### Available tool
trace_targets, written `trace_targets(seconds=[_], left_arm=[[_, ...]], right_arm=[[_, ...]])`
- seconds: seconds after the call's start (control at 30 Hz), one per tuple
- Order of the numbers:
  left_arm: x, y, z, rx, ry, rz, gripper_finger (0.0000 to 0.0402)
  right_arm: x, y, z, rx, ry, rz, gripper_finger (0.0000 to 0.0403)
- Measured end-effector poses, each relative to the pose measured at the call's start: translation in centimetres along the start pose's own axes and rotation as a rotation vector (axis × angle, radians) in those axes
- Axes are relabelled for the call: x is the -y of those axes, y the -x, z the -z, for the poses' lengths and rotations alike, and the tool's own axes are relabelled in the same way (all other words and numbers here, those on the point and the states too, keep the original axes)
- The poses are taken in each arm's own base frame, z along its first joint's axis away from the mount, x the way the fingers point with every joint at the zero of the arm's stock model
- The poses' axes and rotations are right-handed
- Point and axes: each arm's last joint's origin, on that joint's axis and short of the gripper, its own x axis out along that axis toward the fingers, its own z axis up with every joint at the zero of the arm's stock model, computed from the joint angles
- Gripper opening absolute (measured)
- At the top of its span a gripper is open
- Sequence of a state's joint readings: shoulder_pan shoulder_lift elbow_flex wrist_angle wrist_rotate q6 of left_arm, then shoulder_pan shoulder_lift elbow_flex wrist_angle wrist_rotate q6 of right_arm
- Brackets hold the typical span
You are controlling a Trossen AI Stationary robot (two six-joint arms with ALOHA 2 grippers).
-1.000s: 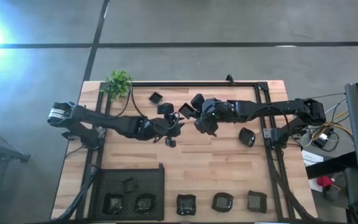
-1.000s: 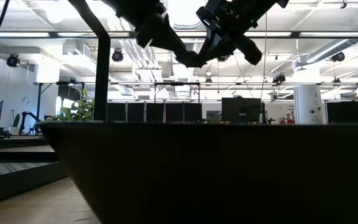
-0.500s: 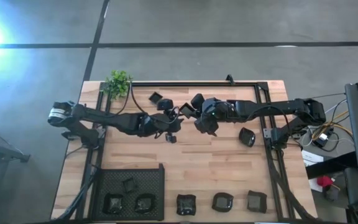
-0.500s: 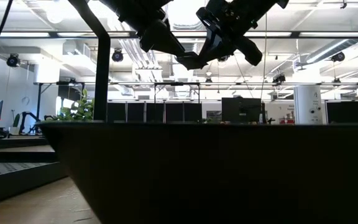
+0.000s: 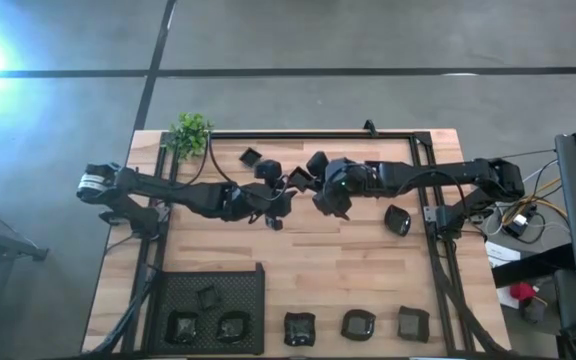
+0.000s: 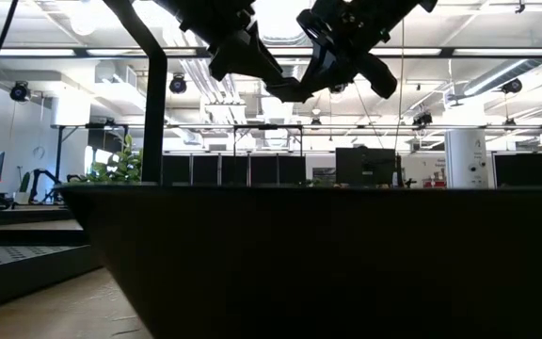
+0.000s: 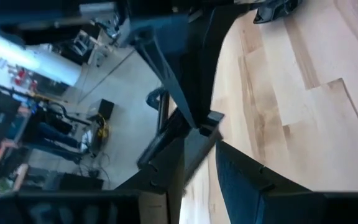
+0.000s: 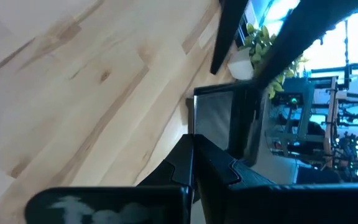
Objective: Pick & Place Mini shaped plates
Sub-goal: Stack the square plate on top of the square plate on the shelf
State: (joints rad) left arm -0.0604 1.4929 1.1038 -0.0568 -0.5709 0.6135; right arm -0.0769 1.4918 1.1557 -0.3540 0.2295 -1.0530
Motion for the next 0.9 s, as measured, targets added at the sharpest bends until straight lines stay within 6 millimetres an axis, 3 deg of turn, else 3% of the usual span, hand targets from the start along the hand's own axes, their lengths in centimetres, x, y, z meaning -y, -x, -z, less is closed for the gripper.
trace_targets(seconds=[0.9], left_arm=[[0.22, -0.35, 0.57, 0.004, -0.004, 0.051, 0.0099]], right_arm=[[-0.06, 0.01, -0.02, 0.004, 0.018, -0.007, 0.0008]])
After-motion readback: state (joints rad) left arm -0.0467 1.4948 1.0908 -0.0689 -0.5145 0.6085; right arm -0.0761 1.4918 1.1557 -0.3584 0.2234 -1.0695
